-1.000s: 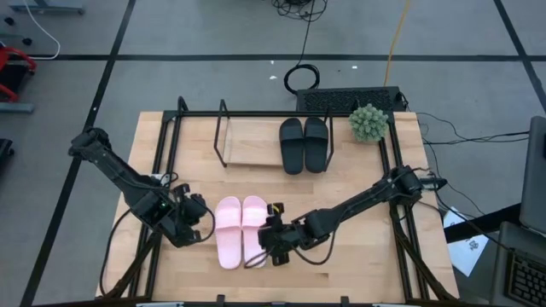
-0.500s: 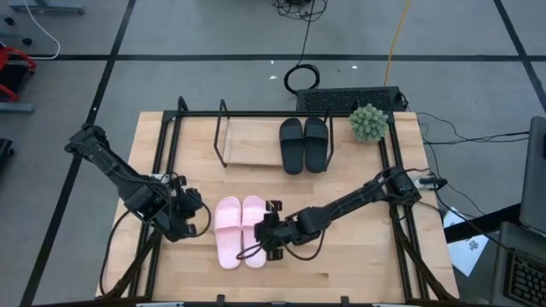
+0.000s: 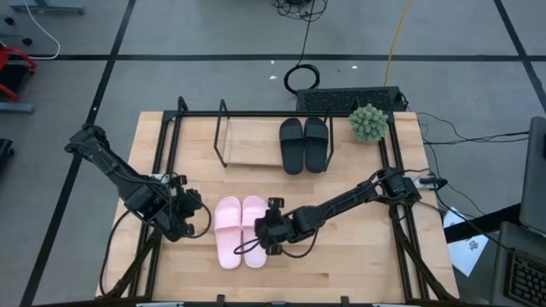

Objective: Pick and place slides into the shelf
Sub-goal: Put the right pink slide on the shelf

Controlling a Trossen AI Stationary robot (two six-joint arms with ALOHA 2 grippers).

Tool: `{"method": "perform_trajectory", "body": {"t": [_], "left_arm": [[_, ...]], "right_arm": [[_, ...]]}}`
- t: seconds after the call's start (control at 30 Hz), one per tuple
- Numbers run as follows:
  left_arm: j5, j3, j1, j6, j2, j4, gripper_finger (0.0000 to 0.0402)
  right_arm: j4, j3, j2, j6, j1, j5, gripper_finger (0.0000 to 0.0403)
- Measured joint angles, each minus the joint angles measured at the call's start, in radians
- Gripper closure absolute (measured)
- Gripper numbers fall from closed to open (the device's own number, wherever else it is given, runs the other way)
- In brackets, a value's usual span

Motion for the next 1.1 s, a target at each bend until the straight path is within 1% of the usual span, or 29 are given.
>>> {"method": "perform_trajectory", "body": {"t": [0.13, 0.27, 0.53, 0.6, 0.63, 0.7, 0.8, 1.07, 1.1], "left_arm": [[0.000, 0.000, 0.000, 0.000, 0.000, -0.011, 0.0378], [0.000, 0.000, 0.000, 0.000, 0.000, -0.020, 0.0378], [0.000, 0.000, 0.000, 0.034, 0.000, -0.023, 0.0378], [0.000, 0.000, 0.000, 0.035, 0.000, -0.023, 0.0378], [0.000, 0.000, 0.000, 0.036, 0.000, -0.023, 0.0378], [0.000, 0.000, 0.000, 0.045, 0.000, -0.022, 0.0378], [-0.008, 0.000, 0.000, 0.052, 0.000, -0.022, 0.0378], [-0.017, 0.000, 0.000, 0.073, 0.000, -0.022, 0.0378], [-0.018, 0.000, 0.000, 0.080, 0.000, -0.022, 0.0378]], "right_arm": [[-0.011, 0.000, 0.000, 0.009, -0.006, 0.031, 0.0248], [-0.013, 0.000, 0.003, 0.018, -0.017, 0.039, 0.0248], [0.002, 0.004, 0.063, 0.057, -0.021, 0.048, 0.0248], [0.001, 0.004, 0.064, 0.057, -0.021, 0.068, 0.0251], [-0.001, 0.004, 0.063, 0.057, -0.021, 0.096, 0.0255], [-0.006, 0.004, 0.060, 0.054, -0.019, 0.158, 0.0269], [-0.013, 0.002, 0.055, 0.028, -0.019, 0.218, 0.0297], [-0.046, 0.001, 0.058, 0.058, -0.042, 0.222, 0.0389], [-0.047, 0.001, 0.058, 0.059, -0.045, 0.222, 0.0394]]}}
